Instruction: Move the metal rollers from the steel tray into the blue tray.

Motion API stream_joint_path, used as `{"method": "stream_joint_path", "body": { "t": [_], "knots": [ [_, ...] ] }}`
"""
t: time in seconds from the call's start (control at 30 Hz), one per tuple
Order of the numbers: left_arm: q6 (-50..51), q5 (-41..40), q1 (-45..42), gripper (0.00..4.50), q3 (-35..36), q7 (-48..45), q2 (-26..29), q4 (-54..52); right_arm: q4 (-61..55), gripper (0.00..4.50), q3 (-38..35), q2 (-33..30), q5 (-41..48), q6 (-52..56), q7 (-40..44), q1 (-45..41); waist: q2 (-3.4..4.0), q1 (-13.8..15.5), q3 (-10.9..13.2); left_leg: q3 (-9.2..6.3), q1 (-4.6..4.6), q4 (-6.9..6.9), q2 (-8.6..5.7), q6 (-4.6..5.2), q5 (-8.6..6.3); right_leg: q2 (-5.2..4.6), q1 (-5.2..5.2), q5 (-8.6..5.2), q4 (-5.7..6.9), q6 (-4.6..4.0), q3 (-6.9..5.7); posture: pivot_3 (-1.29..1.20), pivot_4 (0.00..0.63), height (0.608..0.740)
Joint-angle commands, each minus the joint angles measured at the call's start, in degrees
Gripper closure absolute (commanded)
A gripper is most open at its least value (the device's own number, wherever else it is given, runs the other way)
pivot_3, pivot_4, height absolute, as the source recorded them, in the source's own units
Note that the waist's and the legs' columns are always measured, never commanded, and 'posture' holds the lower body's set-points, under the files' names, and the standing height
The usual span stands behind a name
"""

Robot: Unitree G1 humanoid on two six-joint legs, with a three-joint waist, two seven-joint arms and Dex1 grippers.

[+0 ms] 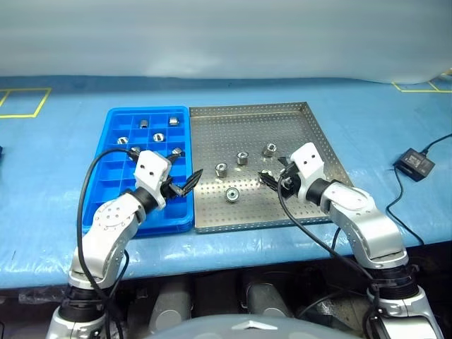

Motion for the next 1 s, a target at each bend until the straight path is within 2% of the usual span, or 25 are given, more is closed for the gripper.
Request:
{"method": "stream_joint_path", "body": {
  "t": [0.03,1.0],
  "knots": [
    [-0.66,0.11,-0.78,0.58,0.37,0.03,-0.01,-0.71,-2.26,0.87,-0.94,0.59,0.09,-0.34,-1.02,-0.10,0.00,-0.08,0.00,0.00,-0.01,0.00,0.00,0.00,0.00,0.00,0.00,0.00,0.00,0.00,0.00,-0.05,0.150,0.740],
    [-0.20,-0.07,-2.04,0.58,-0.77,-1.14,-0.09,0.37,-3.77,0.87,-0.80,-0.83,0.14,0.01,-0.41,1.11,0.00,-0.51,0.00,0.00,0.00,0.00,0.00,0.00,0.00,0.00,0.00,0.00,0.00,0.00,0.00,-0.07,0.150,0.740]
  ]
}}
